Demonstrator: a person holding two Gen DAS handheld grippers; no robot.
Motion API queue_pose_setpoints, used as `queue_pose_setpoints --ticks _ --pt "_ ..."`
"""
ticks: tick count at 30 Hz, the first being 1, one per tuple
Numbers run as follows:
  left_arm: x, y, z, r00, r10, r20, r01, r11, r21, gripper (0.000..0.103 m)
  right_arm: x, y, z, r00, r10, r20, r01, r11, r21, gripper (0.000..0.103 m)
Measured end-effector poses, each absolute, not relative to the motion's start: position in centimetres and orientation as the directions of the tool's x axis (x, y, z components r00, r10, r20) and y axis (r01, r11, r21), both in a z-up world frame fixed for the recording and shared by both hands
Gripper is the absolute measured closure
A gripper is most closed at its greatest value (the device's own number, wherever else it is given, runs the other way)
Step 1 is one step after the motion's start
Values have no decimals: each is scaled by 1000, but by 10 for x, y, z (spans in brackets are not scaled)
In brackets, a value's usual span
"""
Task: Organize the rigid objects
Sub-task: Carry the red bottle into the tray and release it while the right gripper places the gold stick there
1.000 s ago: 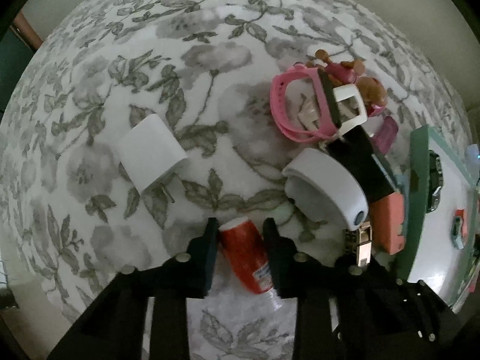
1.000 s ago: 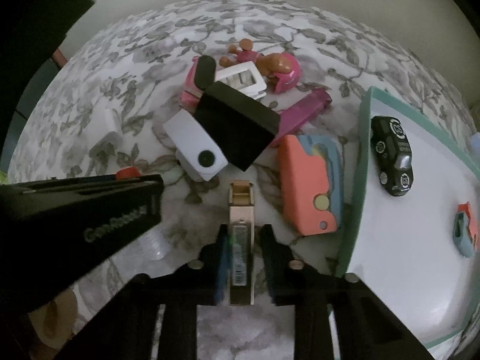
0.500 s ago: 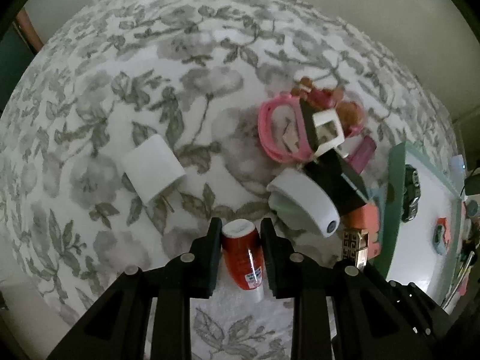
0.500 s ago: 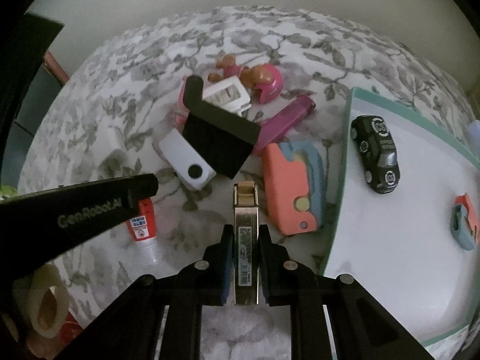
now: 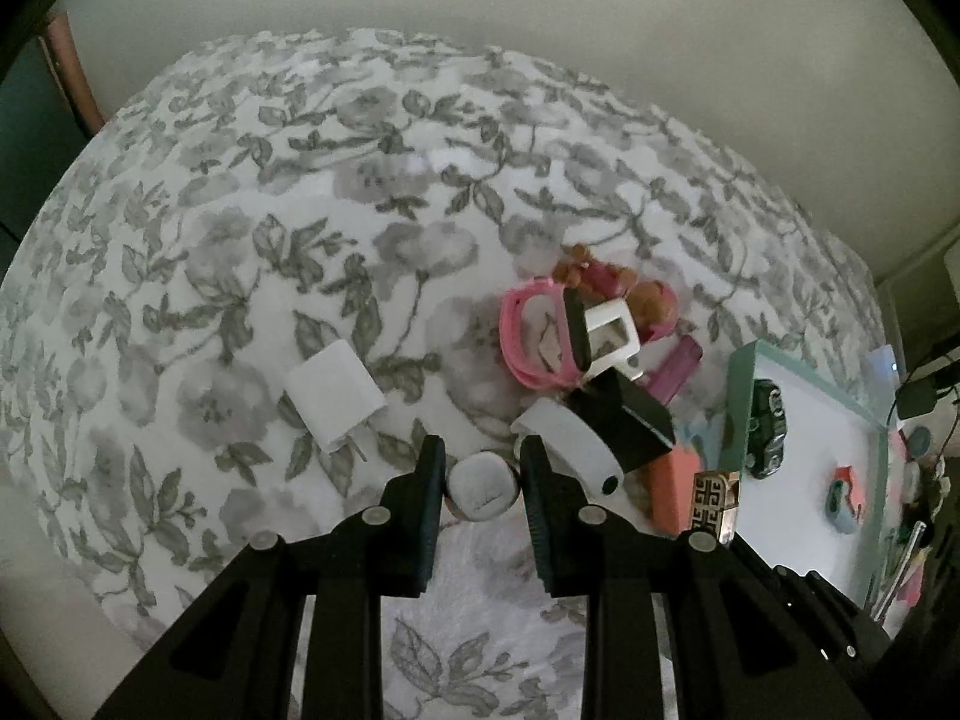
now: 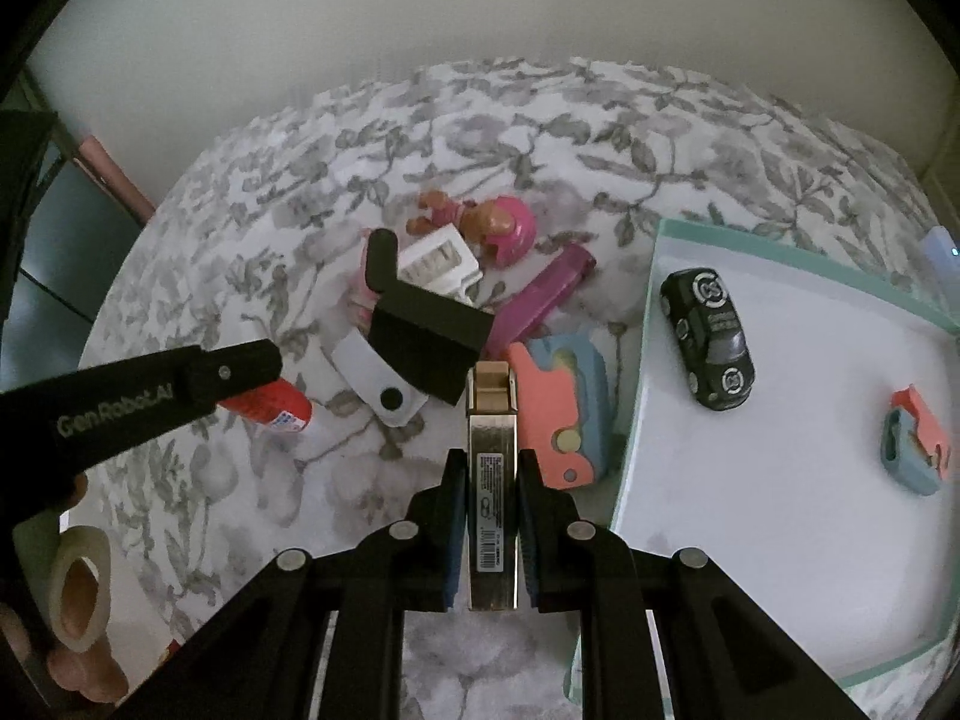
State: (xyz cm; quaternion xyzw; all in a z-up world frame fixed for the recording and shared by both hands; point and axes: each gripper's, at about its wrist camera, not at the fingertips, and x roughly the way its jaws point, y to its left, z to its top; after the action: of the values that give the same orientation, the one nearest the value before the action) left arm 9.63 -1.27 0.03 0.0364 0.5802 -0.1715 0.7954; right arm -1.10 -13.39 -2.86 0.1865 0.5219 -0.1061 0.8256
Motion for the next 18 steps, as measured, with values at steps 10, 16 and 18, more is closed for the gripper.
queue_pose_setpoints --ticks 10,16,18 --pt "91 -17 33 363 -282 -888 330 930 -160 76 -22 -144 0 515 13 -857 380 893 242 86" --pt "80 -27 51 395 -312 -864 361 918 -166 76 -31 -162 4 511 -26 -859 432 872 230 87" --pt "75 -35 53 389 -326 -861 381 909 -172 76 -35 -171 2 497 -34 -867 458 859 228 87"
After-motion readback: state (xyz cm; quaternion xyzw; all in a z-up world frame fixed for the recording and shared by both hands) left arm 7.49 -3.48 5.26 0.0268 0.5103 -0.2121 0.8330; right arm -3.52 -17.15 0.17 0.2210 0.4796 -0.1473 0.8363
